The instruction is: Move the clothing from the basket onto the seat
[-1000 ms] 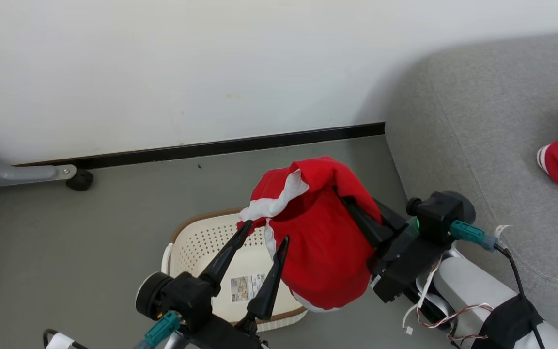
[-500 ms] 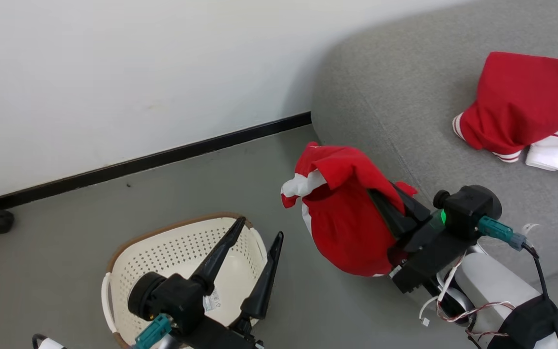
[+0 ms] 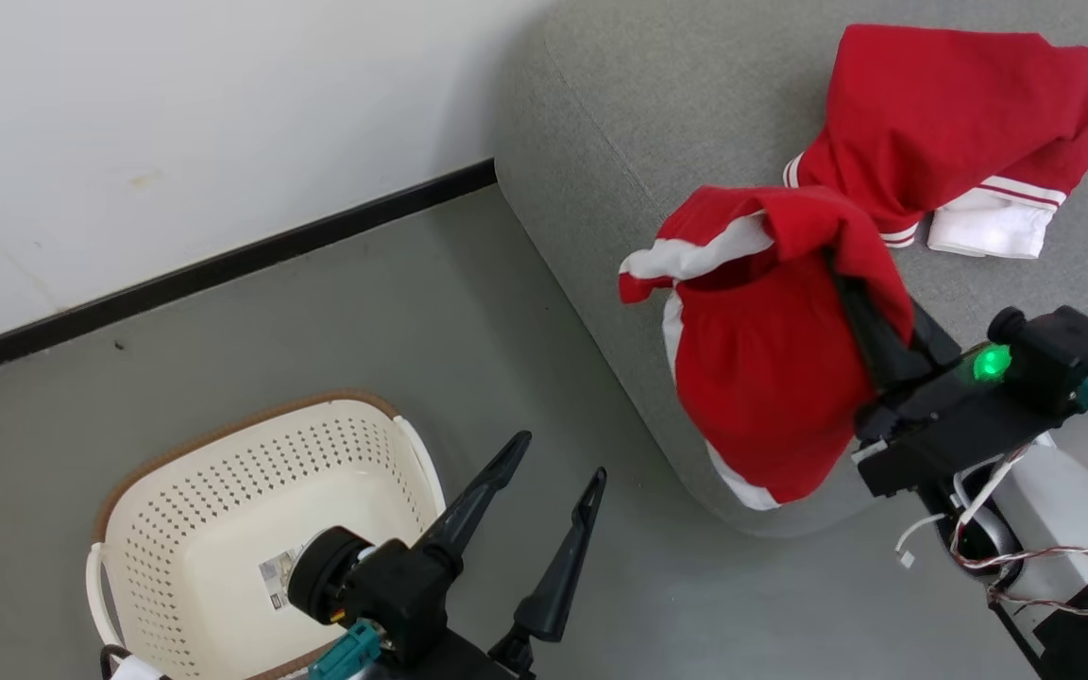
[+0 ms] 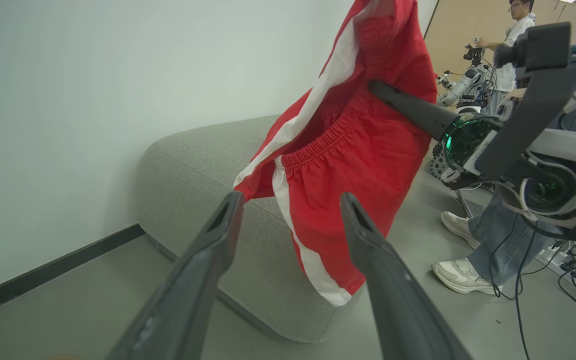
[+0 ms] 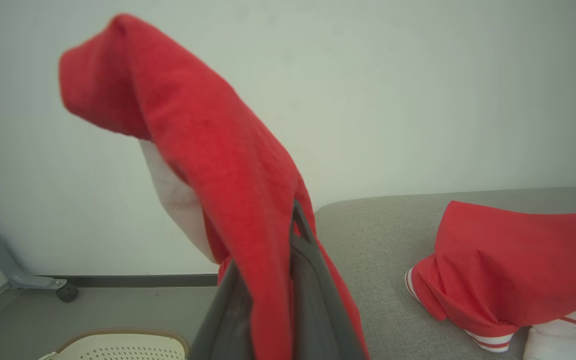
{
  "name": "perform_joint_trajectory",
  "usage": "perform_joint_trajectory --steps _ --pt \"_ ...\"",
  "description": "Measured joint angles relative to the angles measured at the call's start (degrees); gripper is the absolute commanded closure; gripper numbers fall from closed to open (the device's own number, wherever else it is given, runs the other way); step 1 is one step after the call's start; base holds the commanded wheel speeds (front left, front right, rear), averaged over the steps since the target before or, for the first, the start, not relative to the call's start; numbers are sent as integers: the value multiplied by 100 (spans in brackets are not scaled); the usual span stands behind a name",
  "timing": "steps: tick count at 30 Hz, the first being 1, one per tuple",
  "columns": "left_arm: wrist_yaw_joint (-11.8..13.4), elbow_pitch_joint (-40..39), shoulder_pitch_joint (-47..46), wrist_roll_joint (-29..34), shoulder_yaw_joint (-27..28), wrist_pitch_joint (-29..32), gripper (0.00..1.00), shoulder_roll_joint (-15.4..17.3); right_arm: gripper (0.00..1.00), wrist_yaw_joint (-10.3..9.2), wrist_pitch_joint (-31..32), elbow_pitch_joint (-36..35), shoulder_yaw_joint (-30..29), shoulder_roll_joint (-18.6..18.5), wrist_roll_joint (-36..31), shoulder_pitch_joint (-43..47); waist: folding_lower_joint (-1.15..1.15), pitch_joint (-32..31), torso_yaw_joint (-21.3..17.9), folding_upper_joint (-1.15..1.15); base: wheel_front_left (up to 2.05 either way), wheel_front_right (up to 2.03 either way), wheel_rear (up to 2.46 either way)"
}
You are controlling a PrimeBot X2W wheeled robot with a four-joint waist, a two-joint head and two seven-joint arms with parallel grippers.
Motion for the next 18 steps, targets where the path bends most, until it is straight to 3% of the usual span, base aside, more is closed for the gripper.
perform_joint_trajectory --steps 6,18 --pt "-3 -134 -142 101 -183 242 0 21 100 -14 0 25 -603 -146 79 -373 0 448 -106 0 0 0 0" --pt "-59 -299 -581 327 -277 751 0 234 100 13 -1 933 -1981 -610 515 -2472 1 1471 -75 1 0 0 0"
